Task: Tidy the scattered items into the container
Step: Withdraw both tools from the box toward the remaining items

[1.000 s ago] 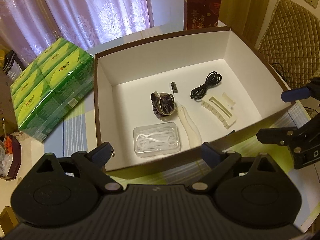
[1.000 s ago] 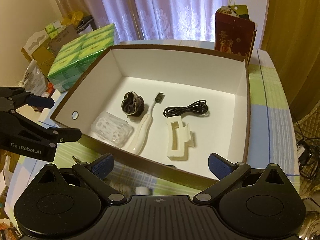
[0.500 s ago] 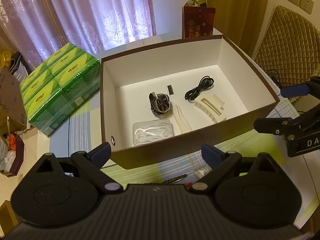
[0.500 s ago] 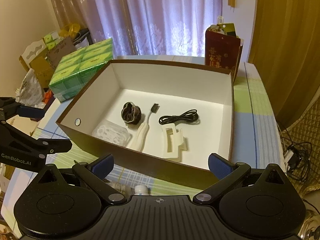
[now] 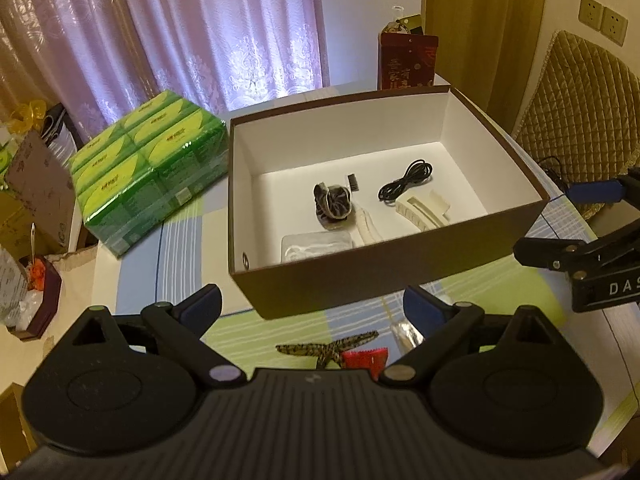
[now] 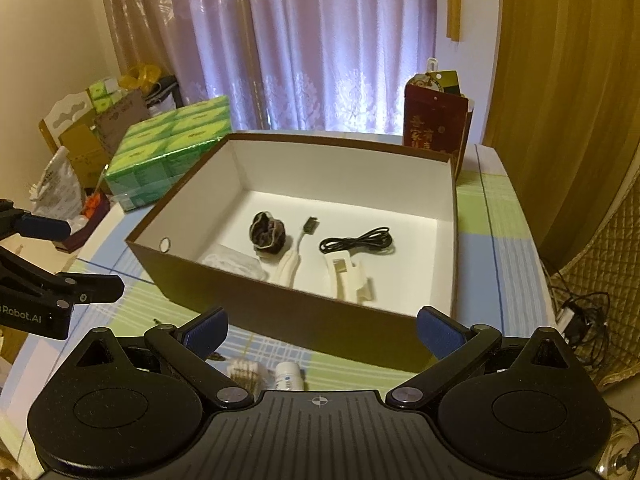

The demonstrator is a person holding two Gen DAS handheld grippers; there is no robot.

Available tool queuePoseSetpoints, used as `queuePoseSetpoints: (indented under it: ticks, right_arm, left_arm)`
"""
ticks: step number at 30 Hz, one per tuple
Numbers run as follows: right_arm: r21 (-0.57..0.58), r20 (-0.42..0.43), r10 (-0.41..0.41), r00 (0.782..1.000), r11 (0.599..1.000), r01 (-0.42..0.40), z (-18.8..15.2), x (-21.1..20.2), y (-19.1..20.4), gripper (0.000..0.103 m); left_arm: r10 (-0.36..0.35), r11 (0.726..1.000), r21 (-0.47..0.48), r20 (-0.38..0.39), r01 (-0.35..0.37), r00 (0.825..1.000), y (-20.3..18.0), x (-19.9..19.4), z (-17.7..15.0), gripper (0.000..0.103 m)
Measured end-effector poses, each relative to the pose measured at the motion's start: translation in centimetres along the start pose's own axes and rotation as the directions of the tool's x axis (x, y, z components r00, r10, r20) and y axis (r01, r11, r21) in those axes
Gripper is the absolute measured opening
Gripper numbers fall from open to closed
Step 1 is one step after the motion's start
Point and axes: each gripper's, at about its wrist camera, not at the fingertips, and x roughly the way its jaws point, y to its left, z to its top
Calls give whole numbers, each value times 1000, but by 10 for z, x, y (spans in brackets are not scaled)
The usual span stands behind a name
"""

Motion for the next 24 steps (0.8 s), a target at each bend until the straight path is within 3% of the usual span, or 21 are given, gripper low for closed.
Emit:
queuePoseSetpoints:
  ticks: [11, 24]
  right_arm:
    - [23, -11, 41, 999, 999, -41, -33, 4, 7, 103]
    - [22, -70, 56, 996, 998, -55, -74, 23, 15, 103]
  left_arm:
    - [7, 1000, -20, -38, -8, 999, 6, 6, -45, 95]
    - [-38, 999, -26, -58, 37, 998, -4, 23, -80, 91]
